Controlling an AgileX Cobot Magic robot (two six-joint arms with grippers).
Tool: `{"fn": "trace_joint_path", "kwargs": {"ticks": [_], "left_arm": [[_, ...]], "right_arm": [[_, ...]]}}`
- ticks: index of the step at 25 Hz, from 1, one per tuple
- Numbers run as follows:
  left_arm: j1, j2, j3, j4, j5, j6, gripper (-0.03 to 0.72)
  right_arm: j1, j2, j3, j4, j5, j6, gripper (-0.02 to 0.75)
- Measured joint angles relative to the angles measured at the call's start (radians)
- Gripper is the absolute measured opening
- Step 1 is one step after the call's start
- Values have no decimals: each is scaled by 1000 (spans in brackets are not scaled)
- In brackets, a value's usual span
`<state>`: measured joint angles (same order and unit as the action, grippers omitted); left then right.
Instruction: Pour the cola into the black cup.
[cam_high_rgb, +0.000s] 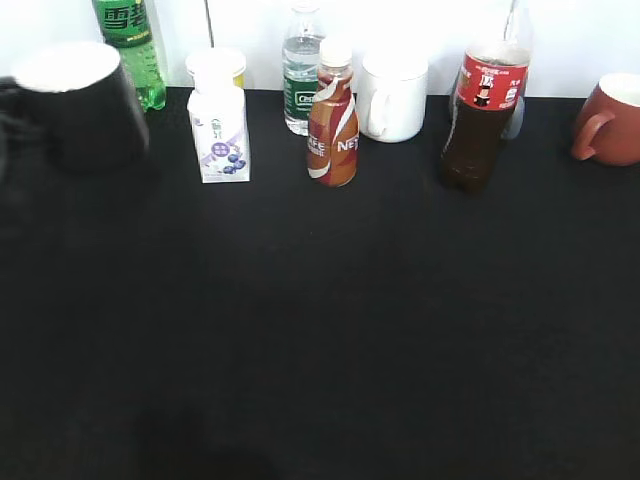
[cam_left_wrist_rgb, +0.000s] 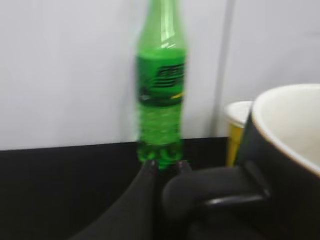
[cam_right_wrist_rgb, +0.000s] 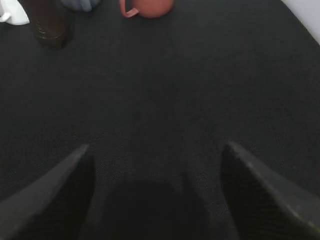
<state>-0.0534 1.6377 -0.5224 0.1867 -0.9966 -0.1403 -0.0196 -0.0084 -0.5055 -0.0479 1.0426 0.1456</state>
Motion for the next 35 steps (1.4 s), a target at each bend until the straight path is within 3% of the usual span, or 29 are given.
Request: {"fn": "trace_joint_path", "kwargs": {"ticks": [4, 6, 9, 14, 16, 18, 20, 22, 25, 32, 35], "left_arm": [[-1, -132, 163, 22, -1, -5, 60], [-1, -135, 188, 60, -1, -6, 60], [-1, -135, 189, 100, -11, -8, 60], [-1, -135, 189, 100, -15, -8, 59], [-1, -135, 189, 100, -15, -8, 59], [-1, -135, 189, 100, -16, -8, 59], [-1, -135, 189, 100, -16, -8, 59], [-1, -135, 189, 100, -16, -8, 59], [-1, -135, 189, 100, -16, -8, 59], [-1, -135, 189, 100, -16, -8, 59], [-1, -135, 189, 100, -16, -8, 59]], "right_arm": [[0, 4, -14, 27, -62, 0, 594], [0, 85, 11, 37, -355, 0, 594], [0, 344, 183, 14, -904, 0, 594], [0, 1060, 271, -28, -1751, 0, 594], [14, 1330, 239, -101, -1969, 0, 594], [128, 1501, 163, -53, -1998, -72, 594], [306, 1624, 72, 181, -2016, -163, 594], [376, 1749, -4, 257, -2061, -174, 605], [383, 1875, -107, 279, -2085, -172, 673], [383, 2084, -343, 291, -2092, -169, 672], [383, 2156, -383, 291, -2188, -171, 510]]}}
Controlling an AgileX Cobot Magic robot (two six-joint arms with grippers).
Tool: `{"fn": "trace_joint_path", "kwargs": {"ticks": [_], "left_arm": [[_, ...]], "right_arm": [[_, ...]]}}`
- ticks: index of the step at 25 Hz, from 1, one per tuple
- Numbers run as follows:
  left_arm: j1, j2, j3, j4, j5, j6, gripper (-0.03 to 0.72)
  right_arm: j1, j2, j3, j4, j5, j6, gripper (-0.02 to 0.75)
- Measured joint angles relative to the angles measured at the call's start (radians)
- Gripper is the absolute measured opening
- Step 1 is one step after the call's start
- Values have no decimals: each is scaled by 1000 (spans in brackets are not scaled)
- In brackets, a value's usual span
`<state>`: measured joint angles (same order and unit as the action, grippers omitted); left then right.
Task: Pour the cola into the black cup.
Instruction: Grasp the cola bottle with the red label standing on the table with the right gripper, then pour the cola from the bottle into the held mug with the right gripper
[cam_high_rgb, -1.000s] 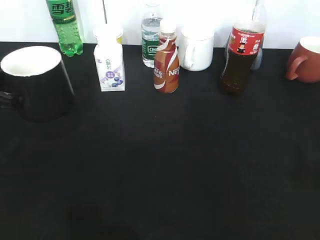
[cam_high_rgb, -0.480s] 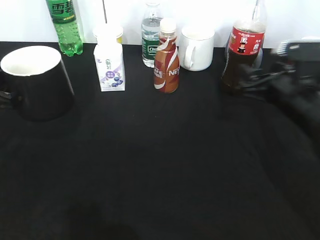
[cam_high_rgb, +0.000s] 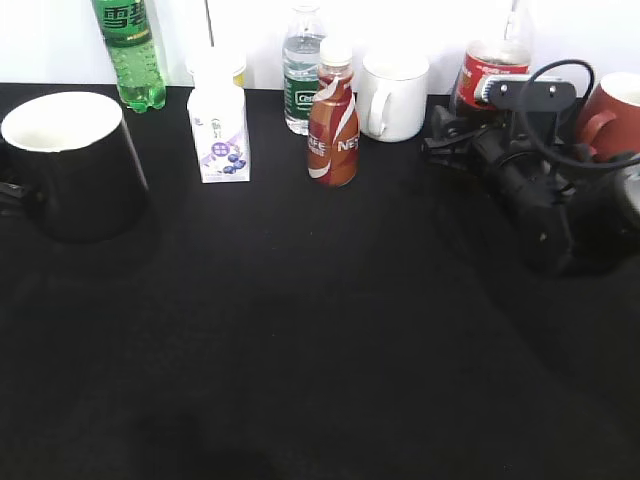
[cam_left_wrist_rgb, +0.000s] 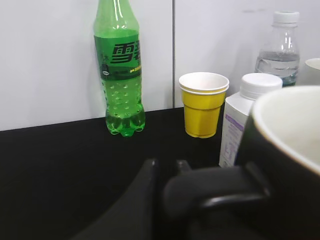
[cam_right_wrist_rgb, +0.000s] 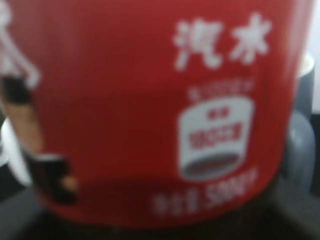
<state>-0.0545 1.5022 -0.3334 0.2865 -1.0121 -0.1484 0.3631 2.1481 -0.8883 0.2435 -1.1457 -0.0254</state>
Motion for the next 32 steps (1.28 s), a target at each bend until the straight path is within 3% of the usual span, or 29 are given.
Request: {"fn": "trace_joint_path", "kwargs": {"ticks": [2, 5, 8, 11, 15, 17, 20, 26, 32], "left_arm": [[0, 0, 0, 0, 0, 0, 59], [0, 0, 0, 7, 0, 0, 59], [-11, 0, 0, 79, 0, -47, 59], [-100, 0, 0, 94, 0, -52, 59], [-213, 0, 0, 95, 3, -52, 59], [-261, 4, 0, 95, 35, -52, 59], [-305, 13, 0, 104, 58, -52, 59], [-307, 13, 0, 124, 120, 6, 59], [-307, 13, 0, 155, 83, 13, 58]], "right_arm": [[0, 10, 0, -2, -33, -8, 386], [0, -13, 24, -30, -24, -24, 384], [1, -185, 149, -97, -13, -37, 384], [7, -341, 251, -333, -16, -39, 384], [124, -396, 257, -481, 85, -186, 384], [182, -396, 258, -493, 143, -328, 384], [198, -396, 258, -497, 173, -563, 384], [198, -396, 258, -347, 181, -1059, 384], [198, -396, 258, -342, 102, -1296, 384]]}}
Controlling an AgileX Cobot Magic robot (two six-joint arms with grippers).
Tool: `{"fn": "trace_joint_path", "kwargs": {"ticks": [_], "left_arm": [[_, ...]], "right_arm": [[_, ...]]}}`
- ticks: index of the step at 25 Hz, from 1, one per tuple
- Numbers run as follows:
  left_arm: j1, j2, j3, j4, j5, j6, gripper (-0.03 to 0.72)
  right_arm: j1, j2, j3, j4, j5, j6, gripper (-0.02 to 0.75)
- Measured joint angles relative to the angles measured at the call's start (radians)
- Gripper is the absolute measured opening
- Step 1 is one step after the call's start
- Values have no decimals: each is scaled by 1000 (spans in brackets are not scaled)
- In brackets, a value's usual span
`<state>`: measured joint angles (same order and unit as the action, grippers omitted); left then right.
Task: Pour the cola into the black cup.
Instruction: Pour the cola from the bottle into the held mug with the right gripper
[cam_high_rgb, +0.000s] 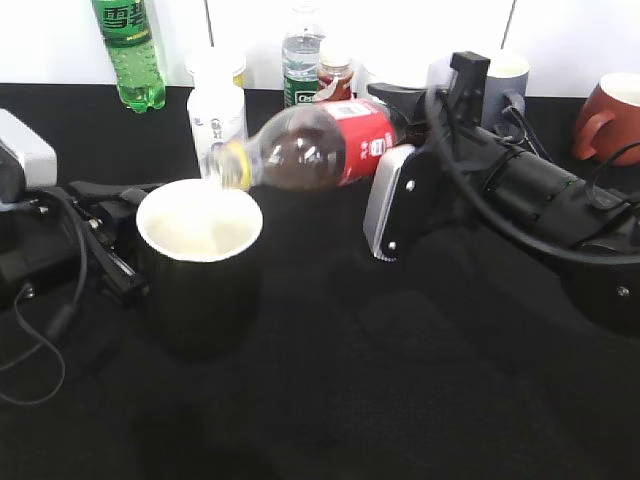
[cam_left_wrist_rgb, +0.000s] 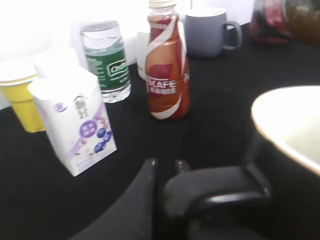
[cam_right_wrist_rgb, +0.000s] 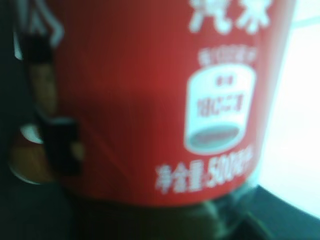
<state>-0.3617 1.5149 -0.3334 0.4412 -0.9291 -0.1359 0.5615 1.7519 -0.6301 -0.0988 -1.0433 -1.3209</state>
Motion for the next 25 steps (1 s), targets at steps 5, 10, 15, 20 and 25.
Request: {"fn": "trace_joint_path", "kwargs": {"ticks": [5, 10, 15, 20, 25], "left_arm": [[0, 0, 0, 36, -1, 2, 58], [0, 0, 0, 38, -4, 2, 58], [0, 0, 0, 68, -16, 3, 58], [0, 0, 0, 74, -18, 3, 57], [0, 0, 0, 74, -22, 4, 57]], "right_arm": [[0, 0, 0, 1, -10, -132, 383], [0, 0, 0, 0, -36, -171, 381], [0, 0, 0, 0, -38, -186, 378], [0, 0, 0, 0, -48, -212, 378], [0, 0, -1, 0, -60, -221, 377]]}}
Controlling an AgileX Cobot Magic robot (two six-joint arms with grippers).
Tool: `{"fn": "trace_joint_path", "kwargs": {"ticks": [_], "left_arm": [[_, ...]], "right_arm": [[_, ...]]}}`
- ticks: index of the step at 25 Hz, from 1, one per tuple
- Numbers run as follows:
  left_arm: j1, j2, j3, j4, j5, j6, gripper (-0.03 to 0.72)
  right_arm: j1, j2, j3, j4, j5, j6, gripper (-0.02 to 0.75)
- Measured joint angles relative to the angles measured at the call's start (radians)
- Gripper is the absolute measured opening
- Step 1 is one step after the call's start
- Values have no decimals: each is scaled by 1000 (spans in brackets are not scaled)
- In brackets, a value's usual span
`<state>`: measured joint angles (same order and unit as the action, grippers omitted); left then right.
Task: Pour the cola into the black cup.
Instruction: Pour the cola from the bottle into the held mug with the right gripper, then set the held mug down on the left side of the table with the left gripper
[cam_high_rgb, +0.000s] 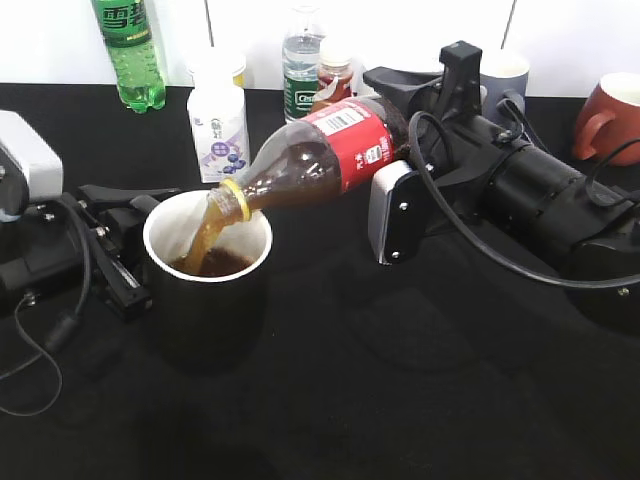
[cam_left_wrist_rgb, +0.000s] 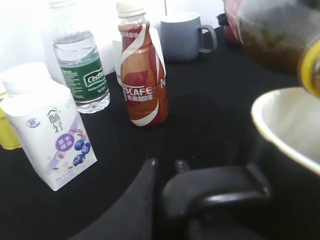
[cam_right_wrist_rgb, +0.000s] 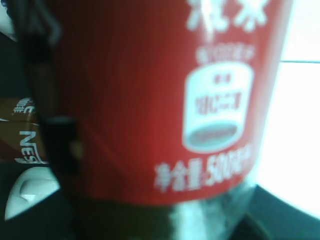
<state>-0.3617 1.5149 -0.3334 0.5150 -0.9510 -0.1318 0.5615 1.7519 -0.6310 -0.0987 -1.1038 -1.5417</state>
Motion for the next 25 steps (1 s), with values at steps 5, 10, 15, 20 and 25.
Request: {"fn": "trace_joint_path", "kwargs": {"ticks": [5, 10, 15, 20, 25], "left_arm": [[0, 1, 0, 1, 0, 3, 57], [0, 1, 0, 3, 0, 5, 57], [0, 1, 0, -39, -16, 7, 57], [0, 1, 0, -126, -40, 7, 57], [0, 1, 0, -374, -95, 96, 57]], "right_arm": [[0, 0, -1, 0, -7, -1, 377], [0, 0, -1, 0, -7, 8, 377], [0, 34, -2, -2, -14, 289, 377], [0, 80, -2, -16, -52, 636, 376], [0, 80, -1, 10, -68, 1398, 376]]}}
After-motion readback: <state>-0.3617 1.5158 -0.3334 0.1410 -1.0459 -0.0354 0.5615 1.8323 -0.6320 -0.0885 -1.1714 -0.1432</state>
